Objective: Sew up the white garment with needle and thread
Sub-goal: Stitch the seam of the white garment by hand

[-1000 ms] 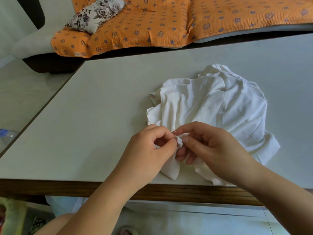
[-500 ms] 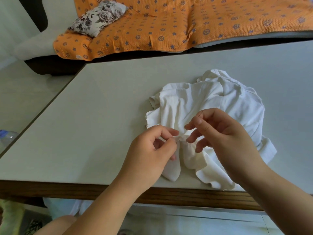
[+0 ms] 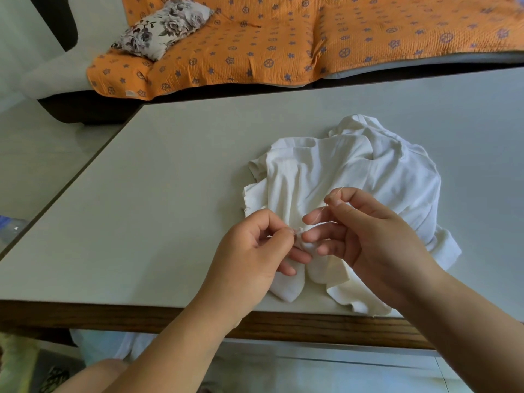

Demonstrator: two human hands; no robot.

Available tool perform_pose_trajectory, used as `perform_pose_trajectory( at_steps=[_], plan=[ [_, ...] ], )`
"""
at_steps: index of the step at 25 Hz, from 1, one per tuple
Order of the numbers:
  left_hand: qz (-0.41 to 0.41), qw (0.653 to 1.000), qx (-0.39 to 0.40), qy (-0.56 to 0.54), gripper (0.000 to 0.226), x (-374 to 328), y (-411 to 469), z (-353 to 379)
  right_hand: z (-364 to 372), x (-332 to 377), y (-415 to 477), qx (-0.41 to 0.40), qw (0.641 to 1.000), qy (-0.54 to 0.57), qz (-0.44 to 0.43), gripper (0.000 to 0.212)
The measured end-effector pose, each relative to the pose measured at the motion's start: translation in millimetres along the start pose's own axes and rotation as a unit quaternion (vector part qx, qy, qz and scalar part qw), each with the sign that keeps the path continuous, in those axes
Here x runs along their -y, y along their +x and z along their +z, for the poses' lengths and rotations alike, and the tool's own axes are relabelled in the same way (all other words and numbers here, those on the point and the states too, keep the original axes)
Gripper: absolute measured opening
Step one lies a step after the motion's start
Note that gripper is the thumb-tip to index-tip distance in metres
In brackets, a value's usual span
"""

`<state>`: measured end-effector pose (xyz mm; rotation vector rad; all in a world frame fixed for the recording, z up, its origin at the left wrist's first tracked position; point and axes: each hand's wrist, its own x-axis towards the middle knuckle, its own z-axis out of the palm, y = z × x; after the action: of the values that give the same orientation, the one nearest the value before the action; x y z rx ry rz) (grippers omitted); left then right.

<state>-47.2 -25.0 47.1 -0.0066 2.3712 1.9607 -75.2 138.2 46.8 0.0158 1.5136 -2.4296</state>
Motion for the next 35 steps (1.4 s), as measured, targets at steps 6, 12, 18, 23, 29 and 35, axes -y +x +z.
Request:
perform_pose_trajectory(
  at_steps=[6, 12, 18, 23, 29, 35],
  plan=[
    [-0.09, 0.985, 0.042, -0.142, 0.009, 0.3, 1.6, 0.8, -1.3, -2.0, -0.3, 0.009, 0.999, -0.033, -0.013, 0.009],
    [-0.085, 0.982, 0.069, -0.156, 0.004, -0.9, 1.8, -2.3, -2.4, -0.1, -1.1, 0.015, 0.997, -0.073, -0.032, 0.009],
    [-0.086, 0.988, 0.053, -0.116, 0.015, 0.4, 1.2, -1.3, -3.5, 0.3, -2.0, 0.019, 0.995, -0.09, -0.037, 0.01],
    [-0.085, 0.987, 0.061, -0.121, 0.017, -0.8, 1.9, -1.3, -4.5, -0.7, -0.9, 0.026, 0.995, -0.09, -0.035, 0.012],
    [-0.084, 0.988, 0.065, -0.108, 0.016, 0.9, 3.1, -0.5, -3.6, -1.5, -2.1, 0.035, 0.992, -0.109, -0.044, 0.015],
    [-0.102, 0.988, 0.055, -0.107, 0.024, 3.3, 3.4, -1.1, -3.8, 2.8, -2.0, 0.005, 0.997, -0.064, -0.04, 0.011]
  ],
)
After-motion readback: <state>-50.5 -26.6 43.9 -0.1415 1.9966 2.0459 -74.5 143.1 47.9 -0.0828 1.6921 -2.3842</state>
